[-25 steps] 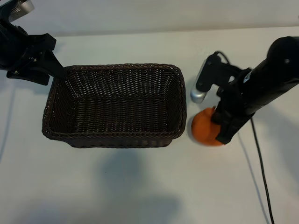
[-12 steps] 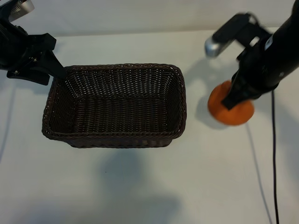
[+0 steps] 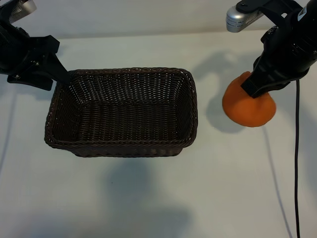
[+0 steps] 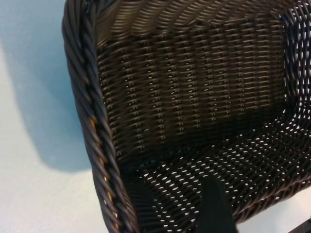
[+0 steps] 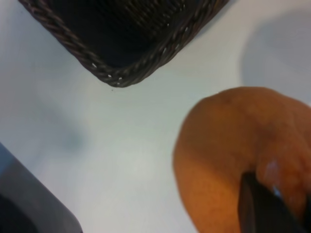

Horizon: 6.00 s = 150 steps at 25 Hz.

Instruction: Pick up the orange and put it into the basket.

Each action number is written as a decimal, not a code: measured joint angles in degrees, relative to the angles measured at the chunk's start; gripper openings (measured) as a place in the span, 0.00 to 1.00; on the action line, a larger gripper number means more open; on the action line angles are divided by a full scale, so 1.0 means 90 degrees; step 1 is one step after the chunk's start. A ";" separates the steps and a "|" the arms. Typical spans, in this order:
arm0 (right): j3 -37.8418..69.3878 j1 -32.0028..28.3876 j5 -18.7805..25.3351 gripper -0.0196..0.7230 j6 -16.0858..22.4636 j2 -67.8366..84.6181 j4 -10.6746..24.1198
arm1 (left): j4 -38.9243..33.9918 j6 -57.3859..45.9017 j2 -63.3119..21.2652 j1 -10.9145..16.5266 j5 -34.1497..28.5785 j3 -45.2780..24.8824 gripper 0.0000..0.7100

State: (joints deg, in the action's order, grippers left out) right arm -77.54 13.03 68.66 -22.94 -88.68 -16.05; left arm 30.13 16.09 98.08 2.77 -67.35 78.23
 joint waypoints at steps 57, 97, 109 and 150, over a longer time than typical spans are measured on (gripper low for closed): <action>-0.2002 0.2435 -0.1975 0.10 0.0285 -0.1941 -0.0104 | 0.0294 0.0000 0.0000 0.0000 0.0000 0.0000 0.70; -0.1983 0.2435 -0.2213 0.59 -0.0026 -0.3510 -0.0228 | 0.0297 0.0000 0.0000 0.0000 0.0000 0.0000 0.70; -0.1990 0.2435 -0.1208 0.68 0.0258 -0.3127 -0.0003 | 0.0297 0.0007 0.0000 0.0000 0.0000 0.0000 0.70; -0.1997 -0.1017 0.0145 0.67 0.1144 -0.0652 0.0975 | 0.0297 0.0014 -0.0005 0.0000 0.0000 0.0000 0.70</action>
State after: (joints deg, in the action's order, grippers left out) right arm -95.51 3.88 69.96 -12.65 -94.55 -7.28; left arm 32.80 16.21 98.04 2.77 -67.35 78.23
